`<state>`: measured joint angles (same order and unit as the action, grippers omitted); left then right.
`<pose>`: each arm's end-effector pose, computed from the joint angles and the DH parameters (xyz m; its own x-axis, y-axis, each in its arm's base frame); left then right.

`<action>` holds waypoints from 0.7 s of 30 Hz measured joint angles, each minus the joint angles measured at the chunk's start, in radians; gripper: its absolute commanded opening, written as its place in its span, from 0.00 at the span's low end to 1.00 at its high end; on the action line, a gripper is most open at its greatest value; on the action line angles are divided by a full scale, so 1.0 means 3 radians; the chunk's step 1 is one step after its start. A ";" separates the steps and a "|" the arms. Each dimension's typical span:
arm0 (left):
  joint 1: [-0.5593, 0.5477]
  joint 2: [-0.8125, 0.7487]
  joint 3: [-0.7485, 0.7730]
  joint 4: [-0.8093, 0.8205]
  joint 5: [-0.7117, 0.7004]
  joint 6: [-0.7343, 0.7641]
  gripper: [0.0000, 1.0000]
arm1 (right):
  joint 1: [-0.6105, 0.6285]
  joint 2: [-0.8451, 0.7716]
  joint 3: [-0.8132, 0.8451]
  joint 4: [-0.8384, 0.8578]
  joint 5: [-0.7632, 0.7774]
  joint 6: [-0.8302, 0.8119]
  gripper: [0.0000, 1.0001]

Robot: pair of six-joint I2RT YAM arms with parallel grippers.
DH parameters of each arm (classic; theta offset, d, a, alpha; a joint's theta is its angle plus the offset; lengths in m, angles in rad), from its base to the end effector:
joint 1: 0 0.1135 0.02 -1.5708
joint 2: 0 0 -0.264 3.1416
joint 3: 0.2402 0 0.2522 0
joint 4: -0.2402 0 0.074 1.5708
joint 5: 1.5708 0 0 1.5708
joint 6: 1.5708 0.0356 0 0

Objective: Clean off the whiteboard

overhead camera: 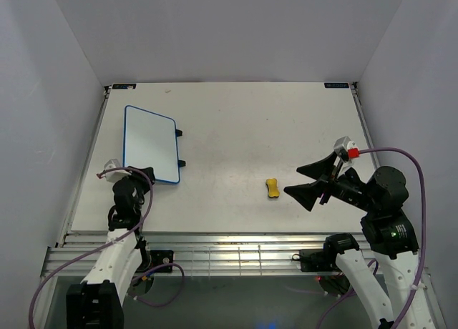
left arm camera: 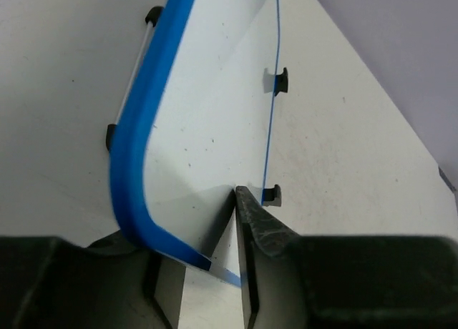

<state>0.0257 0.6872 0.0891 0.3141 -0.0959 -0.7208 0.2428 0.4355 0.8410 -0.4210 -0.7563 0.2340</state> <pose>0.1571 0.0074 0.1620 -0.1329 -0.6606 -0.7389 -0.2731 0.7411 -0.6134 0.0737 0.0434 0.3751 -0.2096 0.1218 -0.9702 -0.8145 0.5272 0.2422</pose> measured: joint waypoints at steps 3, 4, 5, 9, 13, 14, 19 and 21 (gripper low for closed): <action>-0.0005 0.0028 -0.0005 -0.0072 0.0005 -0.0001 0.64 | 0.0000 0.0000 -0.0045 0.0010 -0.0001 0.0006 0.90; -0.0005 0.0017 -0.0008 -0.0088 0.0006 0.0006 0.73 | -0.0001 0.0000 -0.0056 0.0011 -0.0005 0.0008 0.90; -0.0006 0.0004 -0.0009 -0.0104 0.0008 0.0008 0.75 | 0.0000 0.0000 -0.0065 0.0015 -0.0008 0.0009 0.90; -0.0006 -0.0131 -0.0009 -0.0226 -0.0008 0.0006 0.98 | 0.0000 0.0001 -0.0094 0.0038 -0.0011 0.0031 0.90; -0.0006 -0.0360 0.0008 -0.0484 -0.0093 -0.0020 0.98 | 0.0000 0.0019 -0.0137 0.0052 -0.0011 0.0055 0.90; -0.0006 -0.0408 0.0043 -0.0628 -0.0125 -0.0043 0.98 | 0.0000 0.0029 -0.0142 0.0061 -0.0011 0.0058 0.90; -0.0006 -0.0437 0.0416 -0.1410 -0.0298 -0.0247 0.98 | 0.0000 0.0083 -0.0159 0.0081 0.0009 0.0067 0.90; -0.0006 -0.0411 0.0615 -0.1729 -0.0345 -0.0320 0.98 | 0.0000 0.0107 -0.0159 0.0086 0.0039 0.0069 0.90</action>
<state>0.0238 0.5640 0.2737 -0.2047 -0.1993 -0.8169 0.2428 0.4675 0.7933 -0.3950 -0.7444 0.2546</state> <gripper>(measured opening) 0.979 0.900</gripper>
